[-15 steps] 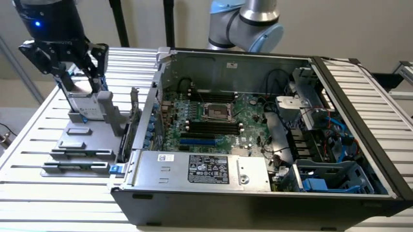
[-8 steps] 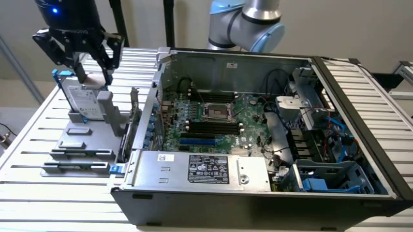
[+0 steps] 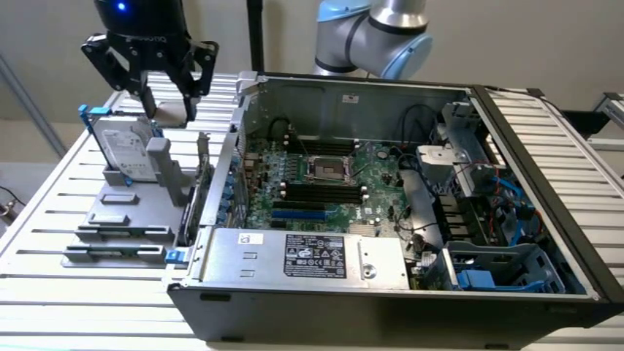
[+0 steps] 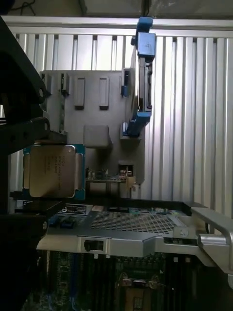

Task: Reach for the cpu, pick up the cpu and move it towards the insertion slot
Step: 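Pick up the cpu and move it towards the insertion slot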

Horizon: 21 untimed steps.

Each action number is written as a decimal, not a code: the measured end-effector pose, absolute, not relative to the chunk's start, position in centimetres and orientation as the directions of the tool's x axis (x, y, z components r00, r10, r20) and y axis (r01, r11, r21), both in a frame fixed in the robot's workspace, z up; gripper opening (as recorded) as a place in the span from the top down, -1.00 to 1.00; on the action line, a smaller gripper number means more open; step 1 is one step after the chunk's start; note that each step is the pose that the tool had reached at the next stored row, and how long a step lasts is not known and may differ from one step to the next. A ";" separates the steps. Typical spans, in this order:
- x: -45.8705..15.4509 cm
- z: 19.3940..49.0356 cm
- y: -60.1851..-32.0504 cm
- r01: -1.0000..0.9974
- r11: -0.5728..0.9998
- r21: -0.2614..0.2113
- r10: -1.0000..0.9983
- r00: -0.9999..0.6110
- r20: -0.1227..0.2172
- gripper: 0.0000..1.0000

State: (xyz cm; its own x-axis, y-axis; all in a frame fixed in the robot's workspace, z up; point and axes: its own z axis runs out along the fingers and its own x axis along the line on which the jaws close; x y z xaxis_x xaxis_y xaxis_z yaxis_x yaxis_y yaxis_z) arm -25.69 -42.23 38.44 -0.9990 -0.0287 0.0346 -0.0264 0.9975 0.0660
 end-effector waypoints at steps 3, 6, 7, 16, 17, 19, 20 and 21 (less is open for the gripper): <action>-24.3 38.8 -42.2 -0.026 0.997 0.074 -0.029 -0.999 0.035 -0.09; -23.0 39.1 -42.2 -0.026 0.996 0.081 -0.029 -0.999 0.035 -0.09; -22.5 39.2 -42.2 -0.026 0.996 0.082 -0.029 -0.999 0.035 -0.09; -18.4 39.6 -42.2 -0.026 0.995 0.095 -0.030 -0.999 0.036 -0.09; -17.9 39.7 -42.2 -0.026 0.995 0.096 -0.030 -0.999 0.036 -0.09; -17.1 39.7 -42.2 -0.026 0.995 0.098 -0.030 -0.999 0.036 -0.09; -16.6 39.7 -42.2 -0.026 0.995 0.099 -0.030 -0.999 0.036 -0.09; -16.2 39.7 -42.2 -0.026 0.995 0.100 -0.030 -0.999 0.036 -0.09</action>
